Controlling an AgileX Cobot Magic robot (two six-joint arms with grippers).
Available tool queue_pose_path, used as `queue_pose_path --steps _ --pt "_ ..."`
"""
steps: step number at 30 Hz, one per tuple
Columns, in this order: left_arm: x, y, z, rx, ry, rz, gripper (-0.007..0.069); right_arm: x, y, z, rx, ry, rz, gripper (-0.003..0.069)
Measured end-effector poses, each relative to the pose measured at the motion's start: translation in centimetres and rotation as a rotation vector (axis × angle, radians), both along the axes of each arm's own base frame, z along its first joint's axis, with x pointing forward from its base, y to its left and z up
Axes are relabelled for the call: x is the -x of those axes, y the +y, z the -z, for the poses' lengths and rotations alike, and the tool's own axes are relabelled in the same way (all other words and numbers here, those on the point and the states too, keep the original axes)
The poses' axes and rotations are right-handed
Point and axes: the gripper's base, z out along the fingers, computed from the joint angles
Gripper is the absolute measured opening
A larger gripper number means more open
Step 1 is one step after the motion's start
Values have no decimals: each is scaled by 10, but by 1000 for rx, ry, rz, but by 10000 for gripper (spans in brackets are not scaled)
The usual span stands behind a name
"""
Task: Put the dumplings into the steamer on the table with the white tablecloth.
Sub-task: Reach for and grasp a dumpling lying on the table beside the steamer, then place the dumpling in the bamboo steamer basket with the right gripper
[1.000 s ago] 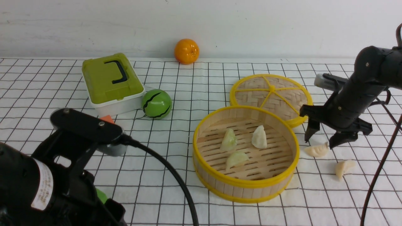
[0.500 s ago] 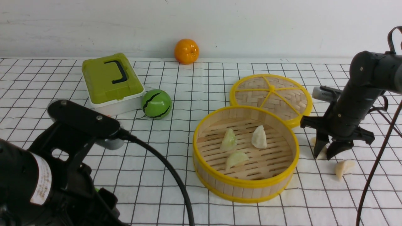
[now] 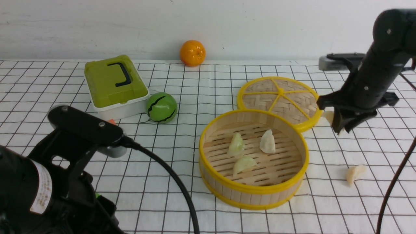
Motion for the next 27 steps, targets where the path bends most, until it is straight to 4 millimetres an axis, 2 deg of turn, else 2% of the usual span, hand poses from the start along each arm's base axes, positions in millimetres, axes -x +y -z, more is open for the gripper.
queue_pose_path --steps 3,4,5,6,8,9,13,15,16,19,24,27 --pt "-1 -1 -1 11 -10 3 251 17 24 -21 -6 -34 -91 162" --pt "-1 -2 -1 17 -16 5 249 27 42 -28 -23 -50 -142 162" --pt "-1 -2 -1 20 -18 6 248 33 52 -29 -35 -51 -169 162" --pt "-1 -2 -1 20 -18 6 248 34 53 -29 -37 -52 -174 162" --pt "-2 -2 -1 24 -21 7 249 43 74 -17 -59 -26 -223 162" --pt "-2 -2 -1 24 -21 7 249 44 77 -14 -61 -22 -229 162" --pt "-2 -2 -1 27 -23 7 249 48 98 22 -73 27 -258 162" --pt "-2 -3 -2 29 -26 8 249 46 100 34 -70 42 -252 162" --pt "-2 -3 -2 32 -28 9 249 44 102 46 -70 57 -229 162" --pt "-2 -3 -2 35 -31 10 248 38 103 61 -66 67 -173 162" --pt "-2 -3 -1 34 -30 10 248 33 104 68 -64 52 -135 164" --pt "-2 -3 8 28 -23 15 248 33 104 68 -63 53 -131 221"
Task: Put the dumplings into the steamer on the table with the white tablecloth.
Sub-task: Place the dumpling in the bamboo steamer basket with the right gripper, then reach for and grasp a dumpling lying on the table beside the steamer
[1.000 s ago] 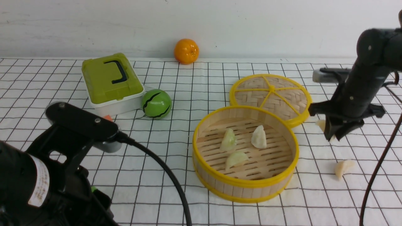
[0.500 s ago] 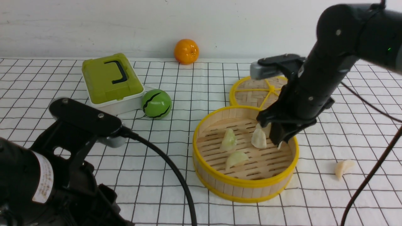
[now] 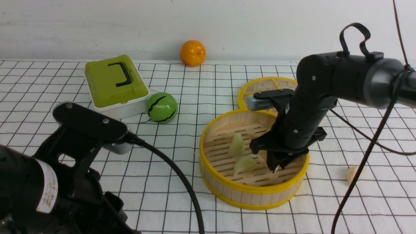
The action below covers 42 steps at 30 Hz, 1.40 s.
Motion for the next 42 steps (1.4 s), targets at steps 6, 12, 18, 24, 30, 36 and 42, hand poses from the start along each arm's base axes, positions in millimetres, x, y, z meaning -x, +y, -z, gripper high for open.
queue_pose_path --steps 6,12,18,24,30,36,42 --pt "5 5 25 -52 50 3 248 6 -3 -1 31 56 -17 390" --pt "7 7 34 -66 74 -4 248 22 -15 -36 95 28 -71 449" --pt "5 4 33 -27 54 -18 248 24 -68 -76 158 -63 85 450" --pt "5 4 33 -23 53 -20 248 19 -147 -45 126 13 373 450" --pt "5 4 33 -17 48 -18 248 21 -176 -6 19 -3 534 450" --pt "4 2 32 -2 35 -14 248 9 -176 20 -40 -38 594 450" --pt "4 2 32 5 34 -20 246 -2 -174 41 -82 -45 644 450"
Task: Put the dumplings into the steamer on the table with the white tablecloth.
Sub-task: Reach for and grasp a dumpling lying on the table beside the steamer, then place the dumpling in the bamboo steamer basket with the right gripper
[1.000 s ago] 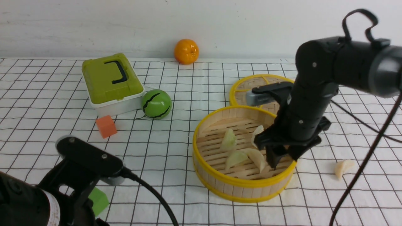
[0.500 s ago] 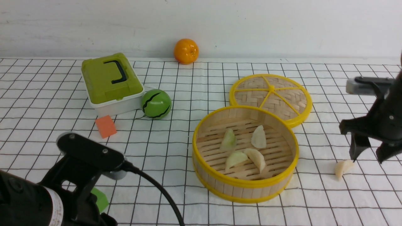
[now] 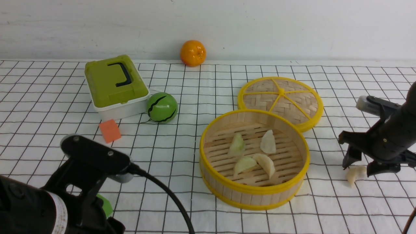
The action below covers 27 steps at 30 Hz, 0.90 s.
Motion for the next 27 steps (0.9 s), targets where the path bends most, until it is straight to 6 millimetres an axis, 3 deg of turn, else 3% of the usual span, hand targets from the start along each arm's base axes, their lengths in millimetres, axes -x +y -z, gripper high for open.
queue_pose_path --steps 3,6,7,8,9,10,12,16,19,20,21,27 --pt "0 0 0 2 1 -4 247 -1 0 6 -3 13 2 430" --pt "0 0 0 7 7 -9 247 -1 0 6 2 15 -1 337" --pt "0 0 0 7 7 -9 247 -1 0 6 2 15 -1 337" --pt "0 0 0 9 8 -11 247 0 0 7 2 26 -7 242" --pt "0 0 0 9 8 -11 247 1 0 7 3 30 -9 230" --pt "0 0 0 8 9 -12 247 2 0 5 8 31 -22 173" --pt "1 0 0 7 11 -12 247 5 0 -2 16 31 -59 178" --pt "1 0 0 11 15 -13 247 10 8 -34 30 -30 -191 181" --pt "0 -2 0 27 2 -10 247 12 38 -89 19 -148 -377 181" --pt "0 -2 -1 28 1 -9 247 12 38 -89 19 -148 -377 181" --pt "-1 -3 -1 44 -12 -5 247 12 59 -113 16 -196 -471 181" --pt "-2 -4 -2 57 -24 -2 247 16 116 -137 28 -243 -657 181"
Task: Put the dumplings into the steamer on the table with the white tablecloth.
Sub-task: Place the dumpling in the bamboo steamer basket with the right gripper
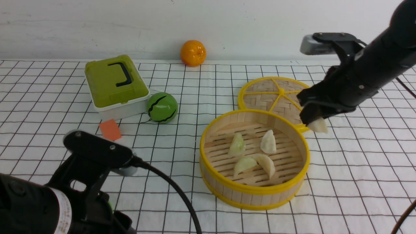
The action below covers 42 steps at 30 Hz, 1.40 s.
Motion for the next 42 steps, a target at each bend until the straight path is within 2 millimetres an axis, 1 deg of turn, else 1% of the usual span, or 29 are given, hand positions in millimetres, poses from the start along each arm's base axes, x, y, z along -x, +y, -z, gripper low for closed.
queue_pose_path --steps 1,3,5,6,7,8,9,10,11,13,16,17,18,19,20,22,23,25,26,28,30,31,33,36,37,38,39,41,42 --pt "0 0 0 -2 5 -1 247 -2 8 4 11 0 -9 181" --pt "2 1 1 -12 23 -6 247 -7 14 14 25 11 8 181" --pt "3 3 2 -28 47 -13 247 -15 16 30 55 37 41 181" --pt "3 3 3 -31 48 -13 247 -15 16 30 55 37 41 181" --pt "5 4 4 -47 67 -18 247 -22 15 47 85 73 68 181" --pt "6 5 4 -57 79 -21 247 -25 15 55 98 94 79 181" --pt "6 6 5 -65 86 -23 247 -27 15 62 104 111 85 181" --pt "7 6 5 -67 88 -23 247 -27 15 64 105 114 85 181" --pt "7 7 5 -76 95 -24 247 -30 16 73 104 139 94 181" --pt "8 7 5 -82 100 -24 247 -32 19 79 82 153 104 181" --pt "8 8 5 -82 102 -25 247 -34 21 82 65 148 111 189" --pt "8 7 6 -81 102 -25 247 -36 21 84 60 143 116 217" --pt "8 7 6 -81 103 -25 247 -37 21 85 59 139 116 221" --pt "8 7 6 -81 103 -24 247 -38 22 89 59 141 119 277" --pt "8 7 6 -81 103 -24 247 -38 22 89 59 141 119 283" --pt "8 8 6 -83 104 -25 247 -39 22 93 62 154 119 358" --pt "8 8 6 -83 104 -25 247 -39 22 94 62 155 119 363" --pt "9 9 4 -79 101 -26 247 -38 22 95 64 169 117 408" --pt "10 10 3 -77 99 -26 247 -38 22 95 64 172 116 412" --pt "15 16 -4 -58 79 -28 247 -34 22 90 67 190 109 416" --pt "23 24 -14 -24 48 -31 247 -28 20 79 72 188 85 401" --pt "30 31 -21 7 21 -35 247 -22 19 64 74 176 62 382" --pt "41 43 -33 65 -26 -44 247 -12 17 44 72 150 28 338" --pt "62 66 -51 180 -126 -55 245 13 12 -1 49 77 -26 246" --pt "64 68 -52 187 -133 -56 245 14 11 -4 46 72 -27 239" --pt "74 80 -59 235 -182 -60 245 27 9 -24 31 23 -49 195" --pt "81 88 -62 262 -214 -62 245 36 7 -37 16 -14 -60 166" --pt "93 103 -68 308 -282 -66 245 55 3 -58 -17 -76 -71 118" --pt "95 106 -68 313 -294 -68 245 61 2 -64 -26 -99 -74 108"
